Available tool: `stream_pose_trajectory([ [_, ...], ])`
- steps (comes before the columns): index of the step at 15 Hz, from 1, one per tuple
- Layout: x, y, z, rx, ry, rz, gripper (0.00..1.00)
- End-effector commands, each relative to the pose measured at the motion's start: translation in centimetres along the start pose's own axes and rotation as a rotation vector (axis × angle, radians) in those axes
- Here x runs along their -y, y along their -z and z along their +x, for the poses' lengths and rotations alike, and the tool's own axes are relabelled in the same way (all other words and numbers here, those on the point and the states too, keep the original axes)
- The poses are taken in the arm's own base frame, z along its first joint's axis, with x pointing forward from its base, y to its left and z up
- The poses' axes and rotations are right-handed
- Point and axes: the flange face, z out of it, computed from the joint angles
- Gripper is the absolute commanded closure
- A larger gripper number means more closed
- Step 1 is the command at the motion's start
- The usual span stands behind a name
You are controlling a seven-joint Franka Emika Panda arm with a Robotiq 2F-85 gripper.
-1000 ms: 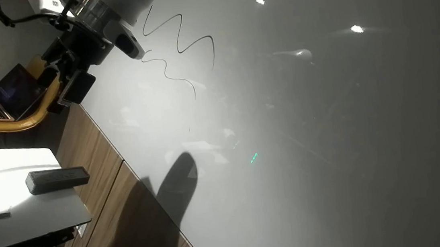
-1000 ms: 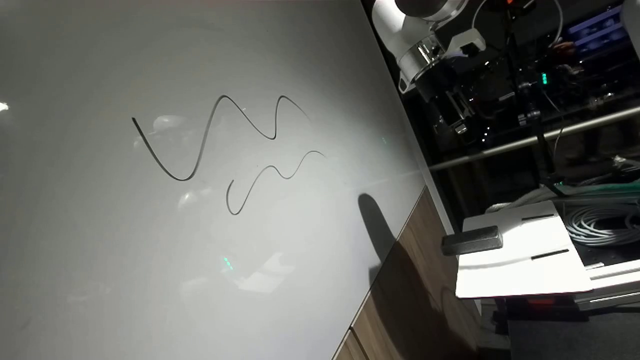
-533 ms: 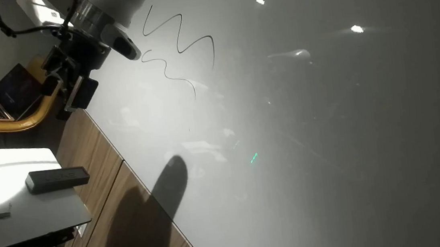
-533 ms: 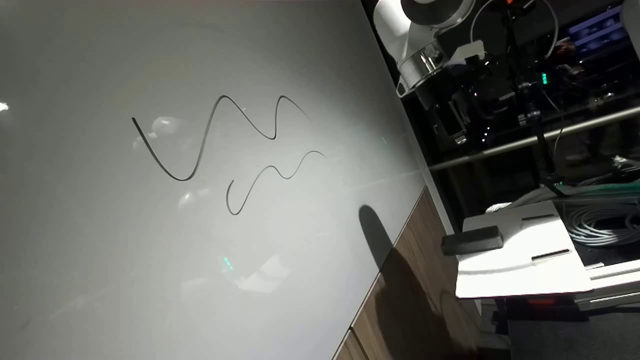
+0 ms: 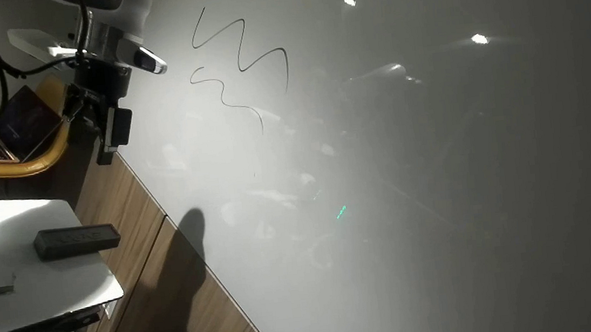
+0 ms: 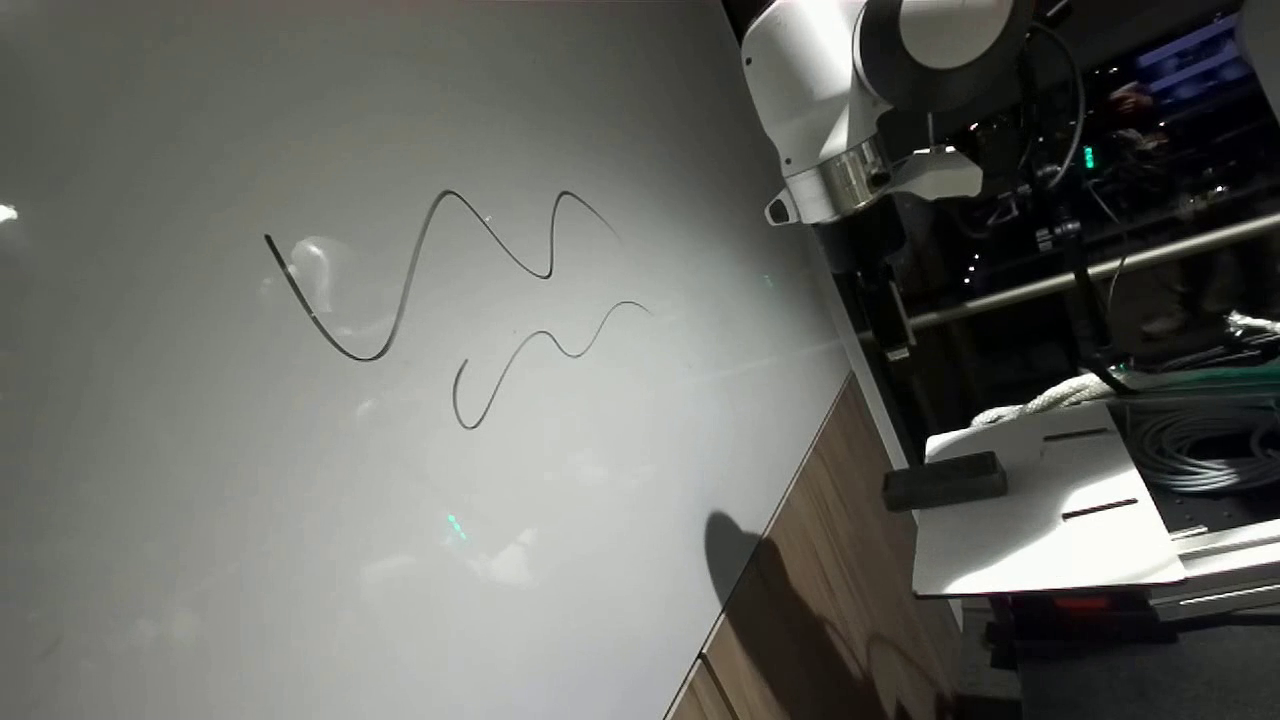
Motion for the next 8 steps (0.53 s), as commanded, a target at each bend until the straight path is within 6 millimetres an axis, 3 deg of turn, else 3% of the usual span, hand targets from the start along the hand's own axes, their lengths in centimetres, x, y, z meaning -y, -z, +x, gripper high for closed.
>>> stream_pose_trajectory([
  [1,1.5,-2.8,0.9,-0.002,-0.055,-0.006,0.0],
  [8,-1.3,-8.6,0.9,0.084,-0.106,0.037,0.0],
])
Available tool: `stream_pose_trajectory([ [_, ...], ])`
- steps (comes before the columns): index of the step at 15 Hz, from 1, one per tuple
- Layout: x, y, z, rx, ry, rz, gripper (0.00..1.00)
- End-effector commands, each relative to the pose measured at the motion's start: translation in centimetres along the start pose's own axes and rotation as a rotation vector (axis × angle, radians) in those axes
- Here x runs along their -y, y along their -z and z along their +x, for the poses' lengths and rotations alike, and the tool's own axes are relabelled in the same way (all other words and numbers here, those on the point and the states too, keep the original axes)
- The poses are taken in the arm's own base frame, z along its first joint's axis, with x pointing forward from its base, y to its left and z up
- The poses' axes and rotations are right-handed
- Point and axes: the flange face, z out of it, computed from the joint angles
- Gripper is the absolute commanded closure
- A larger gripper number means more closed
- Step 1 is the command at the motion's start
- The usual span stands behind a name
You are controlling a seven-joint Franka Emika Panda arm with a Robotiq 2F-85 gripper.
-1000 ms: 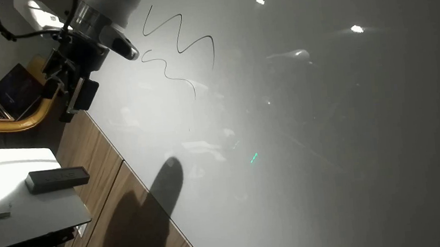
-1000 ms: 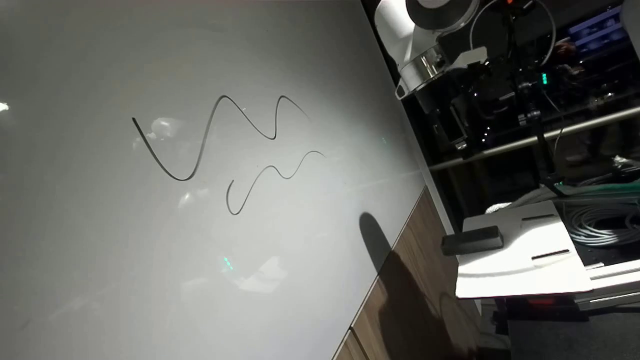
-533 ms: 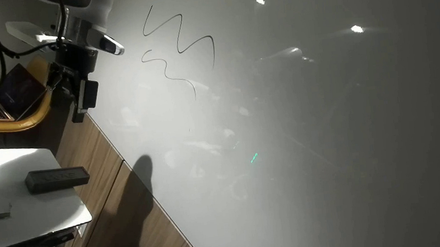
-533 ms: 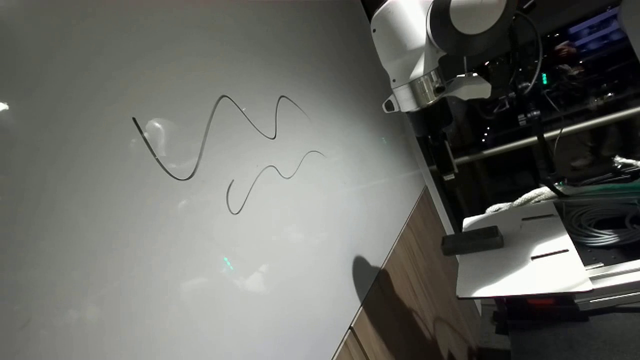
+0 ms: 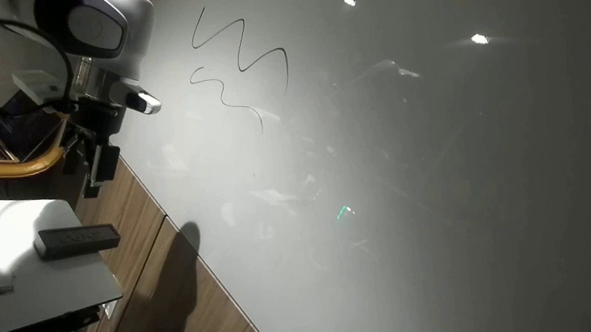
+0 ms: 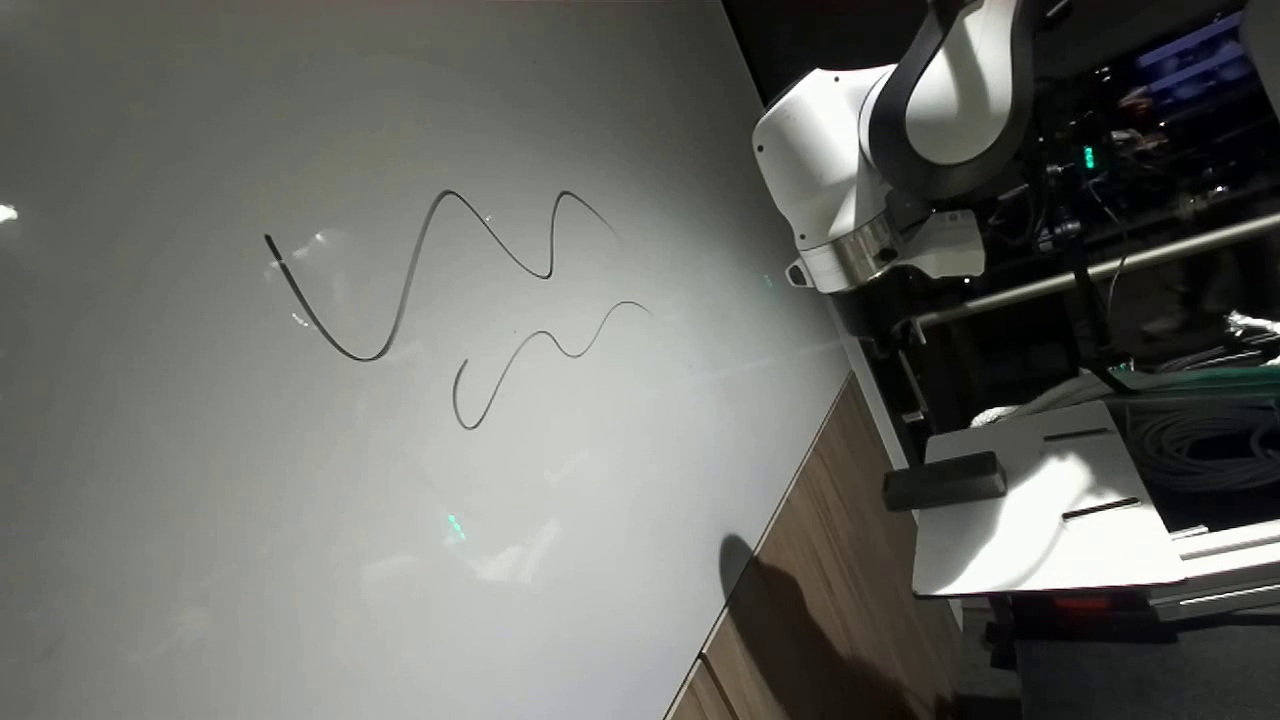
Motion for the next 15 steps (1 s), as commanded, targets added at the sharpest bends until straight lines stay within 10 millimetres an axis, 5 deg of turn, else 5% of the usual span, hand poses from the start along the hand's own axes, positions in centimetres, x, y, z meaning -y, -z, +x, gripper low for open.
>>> stream_pose_trajectory([
  [1,-2.1,-2.8,0.5,0.028,-0.011,0.015,0.0],
  [8,-3.5,-7.5,0.4,0.067,0.036,0.031,0.0],
  [15,-3.9,-10.1,0.1,0.078,0.062,0.024,0.0],
])
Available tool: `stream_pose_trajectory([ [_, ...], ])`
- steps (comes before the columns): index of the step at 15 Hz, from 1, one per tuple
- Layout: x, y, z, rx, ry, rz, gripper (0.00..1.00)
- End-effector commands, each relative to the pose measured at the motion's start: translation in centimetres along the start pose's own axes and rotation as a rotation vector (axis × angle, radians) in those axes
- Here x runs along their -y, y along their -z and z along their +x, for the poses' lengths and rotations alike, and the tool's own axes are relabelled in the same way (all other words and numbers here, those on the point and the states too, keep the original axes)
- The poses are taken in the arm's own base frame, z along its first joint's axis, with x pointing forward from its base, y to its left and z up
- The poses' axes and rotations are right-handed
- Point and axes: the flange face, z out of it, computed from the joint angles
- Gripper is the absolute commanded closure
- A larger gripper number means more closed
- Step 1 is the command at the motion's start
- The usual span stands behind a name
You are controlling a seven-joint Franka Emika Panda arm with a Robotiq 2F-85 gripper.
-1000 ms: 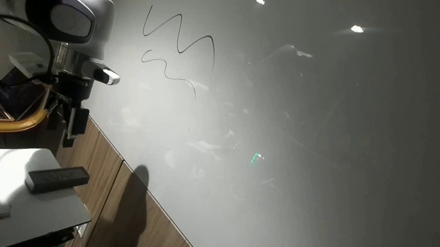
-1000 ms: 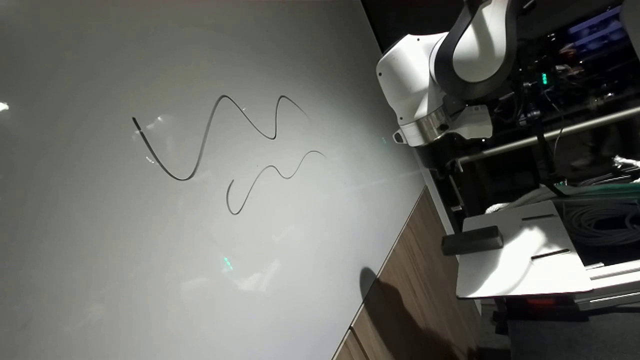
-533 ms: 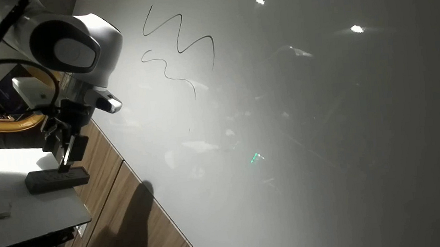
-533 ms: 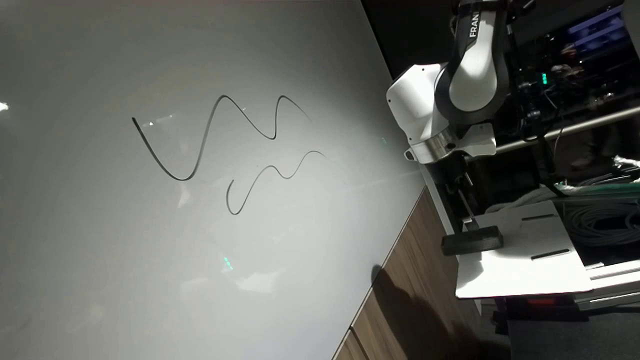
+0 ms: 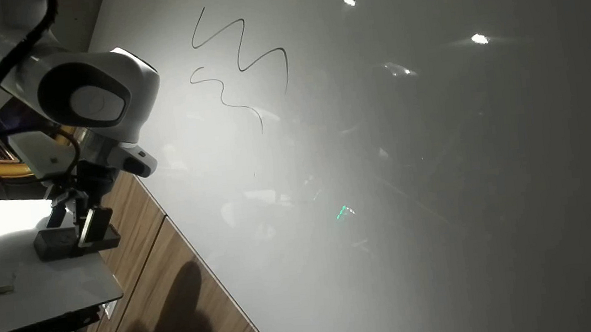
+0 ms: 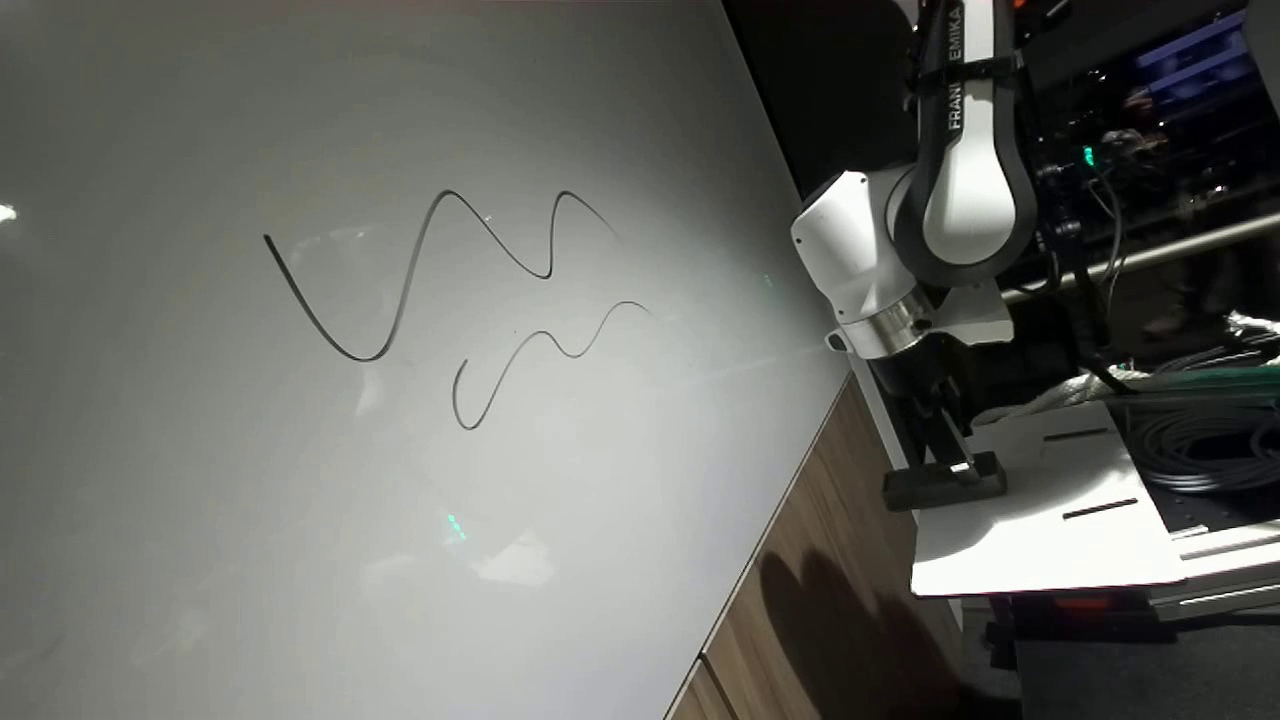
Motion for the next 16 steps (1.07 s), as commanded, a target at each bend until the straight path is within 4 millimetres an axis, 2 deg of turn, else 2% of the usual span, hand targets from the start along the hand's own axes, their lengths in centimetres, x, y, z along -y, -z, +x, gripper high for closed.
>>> stream_pose_trajectory([
  [1,-0.7,-0.9,0.1,-0.012,0.018,-0.005,0.0],
  [16,1.9,-0.2,0.4,-0.014,0.053,-0.026,0.0],
])
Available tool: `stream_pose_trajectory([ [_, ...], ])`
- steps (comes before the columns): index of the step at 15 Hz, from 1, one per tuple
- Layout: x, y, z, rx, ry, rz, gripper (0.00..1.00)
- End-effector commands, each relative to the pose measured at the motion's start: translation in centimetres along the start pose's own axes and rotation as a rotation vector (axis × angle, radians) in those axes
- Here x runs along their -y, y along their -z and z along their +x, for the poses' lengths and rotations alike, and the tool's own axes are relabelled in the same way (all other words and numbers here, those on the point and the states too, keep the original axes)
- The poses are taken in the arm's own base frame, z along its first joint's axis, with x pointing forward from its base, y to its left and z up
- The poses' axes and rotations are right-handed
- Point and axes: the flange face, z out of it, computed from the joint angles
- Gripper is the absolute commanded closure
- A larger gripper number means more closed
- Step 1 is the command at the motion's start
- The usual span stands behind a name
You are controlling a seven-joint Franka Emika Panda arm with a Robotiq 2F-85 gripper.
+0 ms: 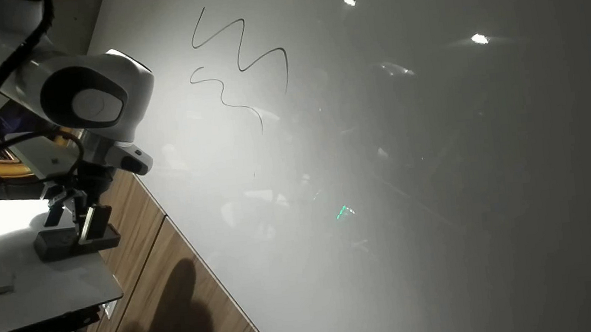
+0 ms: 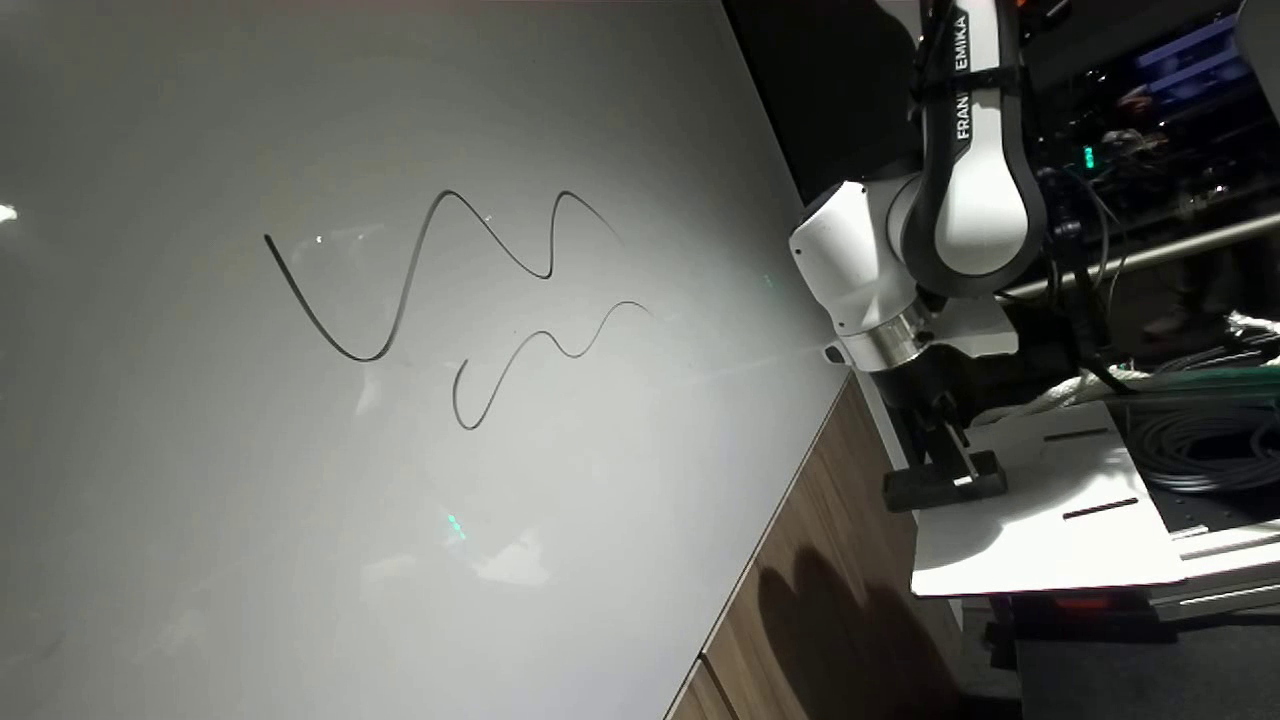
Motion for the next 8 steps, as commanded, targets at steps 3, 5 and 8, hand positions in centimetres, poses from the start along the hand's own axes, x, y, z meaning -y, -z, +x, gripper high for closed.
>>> stream_pose_trajectory([
  [3,0.35,0.39,0.02,-0.004,-0.004,-0.013,0.24],
  [5,0.18,0.25,0.01,-0.002,-0.009,-0.011,0.42],
  [8,0.22,0.27,0.0,-0.001,-0.014,-0.012,0.66],
])
